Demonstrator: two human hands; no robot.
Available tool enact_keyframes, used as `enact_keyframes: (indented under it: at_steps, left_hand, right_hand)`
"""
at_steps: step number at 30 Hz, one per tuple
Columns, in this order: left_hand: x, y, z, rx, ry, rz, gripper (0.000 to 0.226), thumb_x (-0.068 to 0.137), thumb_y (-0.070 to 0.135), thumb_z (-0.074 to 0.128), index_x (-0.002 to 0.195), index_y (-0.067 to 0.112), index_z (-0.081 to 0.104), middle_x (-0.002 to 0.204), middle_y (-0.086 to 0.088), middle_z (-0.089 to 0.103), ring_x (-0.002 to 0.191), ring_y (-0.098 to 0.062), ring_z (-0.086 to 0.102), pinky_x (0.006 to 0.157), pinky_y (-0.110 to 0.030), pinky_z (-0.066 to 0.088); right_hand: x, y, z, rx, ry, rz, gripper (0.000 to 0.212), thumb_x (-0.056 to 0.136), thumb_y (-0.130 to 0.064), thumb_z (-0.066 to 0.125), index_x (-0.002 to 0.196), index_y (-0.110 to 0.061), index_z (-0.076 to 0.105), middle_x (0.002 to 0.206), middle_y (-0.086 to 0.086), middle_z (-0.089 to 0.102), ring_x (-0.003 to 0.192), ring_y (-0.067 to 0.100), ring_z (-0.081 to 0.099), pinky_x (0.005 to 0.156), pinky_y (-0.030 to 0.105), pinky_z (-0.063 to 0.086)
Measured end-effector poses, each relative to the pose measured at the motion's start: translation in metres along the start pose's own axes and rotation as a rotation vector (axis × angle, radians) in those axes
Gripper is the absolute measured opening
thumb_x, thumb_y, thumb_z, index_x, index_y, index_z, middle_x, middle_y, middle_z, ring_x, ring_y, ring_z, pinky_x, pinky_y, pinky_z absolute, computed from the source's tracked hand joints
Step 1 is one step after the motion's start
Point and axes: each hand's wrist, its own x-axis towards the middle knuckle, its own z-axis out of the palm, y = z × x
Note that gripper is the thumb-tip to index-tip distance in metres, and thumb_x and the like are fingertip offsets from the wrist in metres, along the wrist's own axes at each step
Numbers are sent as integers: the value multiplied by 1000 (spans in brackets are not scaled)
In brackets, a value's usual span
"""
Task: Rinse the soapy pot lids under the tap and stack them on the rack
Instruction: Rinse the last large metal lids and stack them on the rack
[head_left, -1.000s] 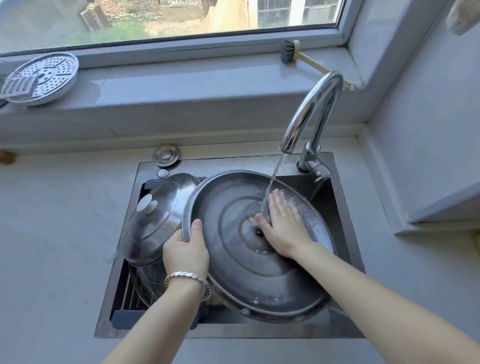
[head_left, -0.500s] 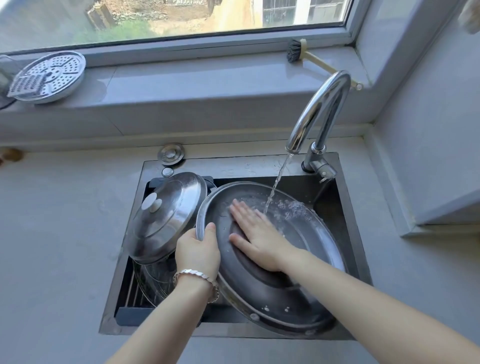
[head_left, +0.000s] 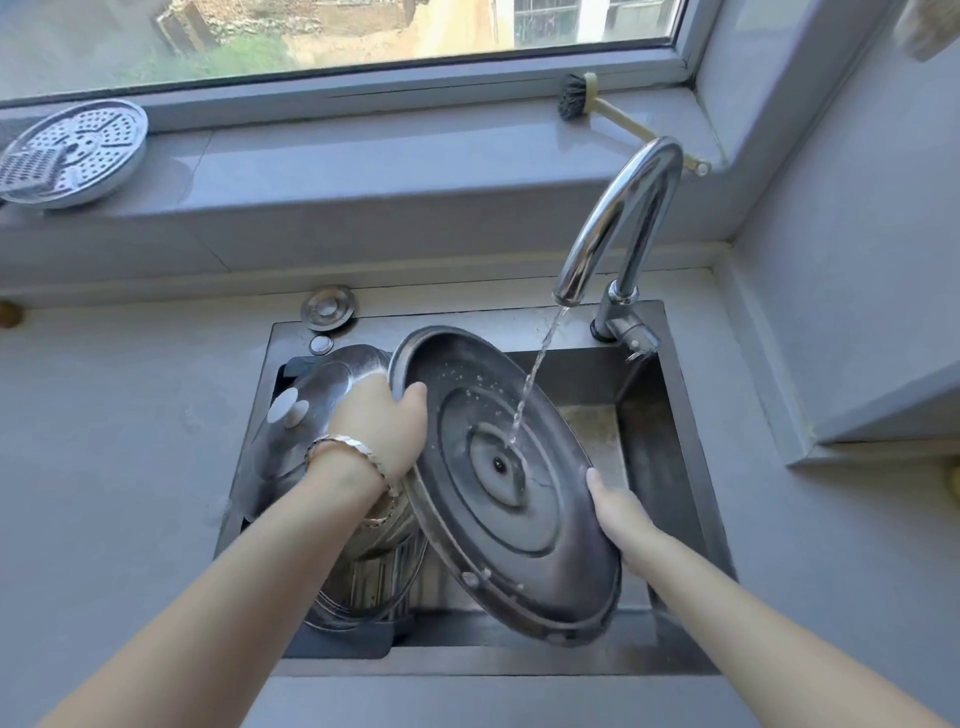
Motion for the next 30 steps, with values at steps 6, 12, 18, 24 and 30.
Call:
enact_keyframes:
  at_steps: [6, 12, 18, 24, 30]
  left_hand:
    - [-9, -50, 31, -384, -220, -360, 26, 91, 26, 47, 104, 3, 48, 102, -20, 60, 87, -36, 62, 68, -49, 56]
    - [-11, -75, 71, -606, -433, -653, 64, 75, 52, 53, 120, 6, 51, 113, -17, 63, 93, -37, 66, 75, -57, 54]
    - [-15, -48, 82, -818, -403, -740, 53, 92, 54, 35, 128, 17, 44, 122, -12, 59, 86, -30, 64, 60, -42, 54]
    - [-16, -28, 85, -999, -415, -686, 54, 94, 55, 28, 129, 18, 45, 126, -15, 57, 107, -34, 60, 82, -49, 49]
    - [-1, -30, 68, -1019, -175, -394, 33, 97, 40, 34, 92, 18, 59, 99, -5, 64, 92, -22, 60, 79, -36, 51]
  right_hand:
    - [-5, -33, -71, -440, 258, -307, 36, 95, -35, 42, 78, -9, 58, 86, 12, 62, 85, 29, 58, 68, 30, 38]
    - [-35, -84, -96, -616, 458, -604, 32, 96, -38, 43, 70, -20, 46, 67, 3, 51, 74, 30, 51, 60, 32, 33]
    - [-57, -121, -107, -655, 639, -911, 30, 93, -41, 46, 107, -17, 61, 102, 13, 66, 98, 37, 57, 74, 38, 41]
    - [-52, -109, -123, -483, 688, -1059, 34, 91, -39, 48, 111, -14, 62, 105, 10, 67, 97, 31, 59, 73, 29, 37]
    - [-22, -67, -119, -200, 603, -884, 48, 89, -42, 45, 112, -1, 59, 106, 20, 65, 100, 33, 59, 72, 22, 32]
